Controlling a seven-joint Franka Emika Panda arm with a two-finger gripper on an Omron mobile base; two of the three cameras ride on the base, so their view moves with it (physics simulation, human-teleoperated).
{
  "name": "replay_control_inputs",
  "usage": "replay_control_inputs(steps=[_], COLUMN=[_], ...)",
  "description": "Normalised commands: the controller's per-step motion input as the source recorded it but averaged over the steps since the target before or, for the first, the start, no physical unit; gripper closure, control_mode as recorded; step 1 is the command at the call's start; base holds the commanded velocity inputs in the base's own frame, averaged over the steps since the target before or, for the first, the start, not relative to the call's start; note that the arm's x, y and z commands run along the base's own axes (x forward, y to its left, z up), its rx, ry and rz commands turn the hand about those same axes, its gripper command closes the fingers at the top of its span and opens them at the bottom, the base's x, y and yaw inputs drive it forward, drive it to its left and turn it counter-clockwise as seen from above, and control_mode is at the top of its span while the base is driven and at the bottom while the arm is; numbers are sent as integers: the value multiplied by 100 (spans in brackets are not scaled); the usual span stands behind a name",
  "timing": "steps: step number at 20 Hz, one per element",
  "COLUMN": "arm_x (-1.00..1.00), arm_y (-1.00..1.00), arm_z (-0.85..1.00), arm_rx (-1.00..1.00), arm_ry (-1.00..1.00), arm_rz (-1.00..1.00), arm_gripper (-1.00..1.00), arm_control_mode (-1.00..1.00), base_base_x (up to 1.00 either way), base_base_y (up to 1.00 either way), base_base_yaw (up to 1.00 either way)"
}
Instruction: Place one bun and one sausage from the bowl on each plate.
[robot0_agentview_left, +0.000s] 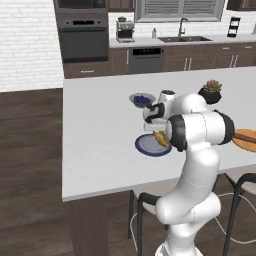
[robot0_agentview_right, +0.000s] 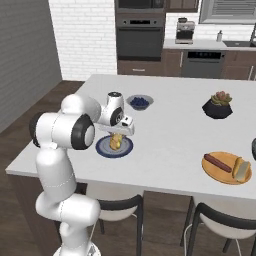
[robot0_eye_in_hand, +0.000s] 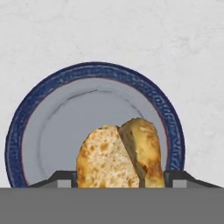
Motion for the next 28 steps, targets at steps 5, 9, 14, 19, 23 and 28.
replay_control_inputs(steps=[5, 9, 14, 19, 23, 28], arm_x=[3, 3, 32, 37, 13, 1], arm_y=[0, 0, -1, 0, 0, 0], arm_z=[-23, -20, 0, -5, -37, -11], arm_rx=[0, 0, 0, 0, 0, 0], arm_ry=[-2, -2, -1, 0, -3, -1], arm_rz=[0, 0, 0, 0, 0, 0], arm_gripper=[100, 100, 100, 100, 100, -100], arm_control_mode=[-100, -100, -100, -100, -100, -100], base_base_x=[0, 0, 0, 0, 0, 0], base_base_y=[0, 0, 0, 0, 0, 0], base_base_yaw=[0, 0, 0, 0, 0, 0])
